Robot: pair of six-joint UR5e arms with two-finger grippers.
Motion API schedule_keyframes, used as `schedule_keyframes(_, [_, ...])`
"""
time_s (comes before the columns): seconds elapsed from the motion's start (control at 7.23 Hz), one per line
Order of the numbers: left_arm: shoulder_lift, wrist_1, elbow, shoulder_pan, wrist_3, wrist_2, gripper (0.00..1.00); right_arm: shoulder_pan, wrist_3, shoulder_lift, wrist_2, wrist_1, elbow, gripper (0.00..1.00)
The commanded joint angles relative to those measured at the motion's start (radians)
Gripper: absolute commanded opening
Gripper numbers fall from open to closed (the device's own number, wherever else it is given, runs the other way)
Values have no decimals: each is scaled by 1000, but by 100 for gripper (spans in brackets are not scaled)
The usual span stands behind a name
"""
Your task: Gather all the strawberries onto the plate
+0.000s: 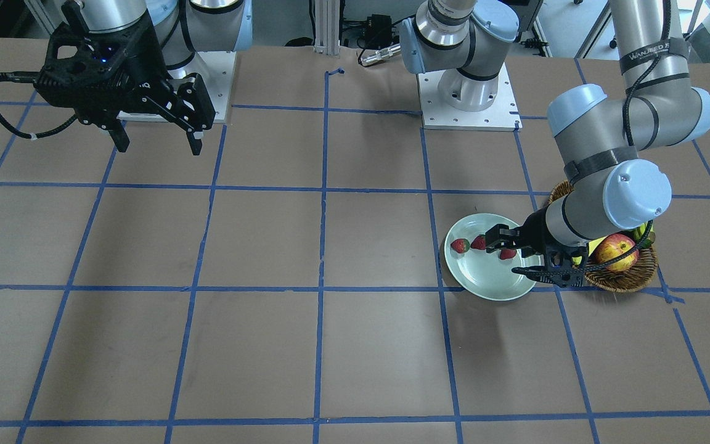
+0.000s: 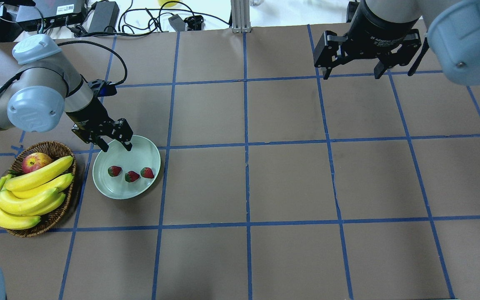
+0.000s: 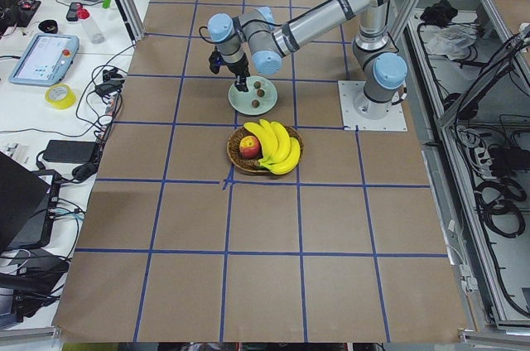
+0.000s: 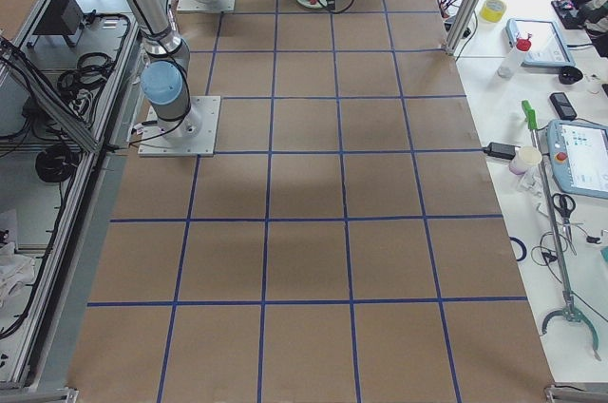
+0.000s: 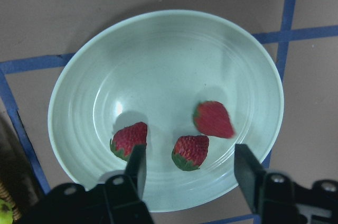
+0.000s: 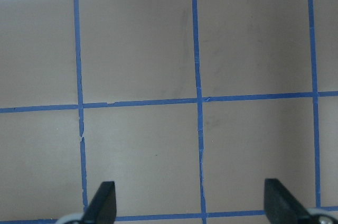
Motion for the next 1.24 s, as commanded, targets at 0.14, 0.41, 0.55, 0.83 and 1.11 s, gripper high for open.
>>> schedule_keyframes(0.14, [81, -215, 187, -6, -196, 5, 100, 1, 0, 0, 0, 1, 0, 100])
schedule_keyframes(0.41, [116, -299, 317, -8, -302, 5, 100, -1, 0, 0, 0, 1, 0, 100])
schedule_keyframes(0.55, [147, -304, 328, -29, -306, 20, 100, 1, 0, 0, 0, 1, 0, 100])
schedule_keyframes(0.83, [213, -307, 328, -124, -312, 85, 100, -1, 0, 0, 1, 1, 2, 100])
schedule_keyframes(1.11, [228, -298, 311, -202, -353, 85, 100, 1, 0, 0, 0, 1, 0, 100])
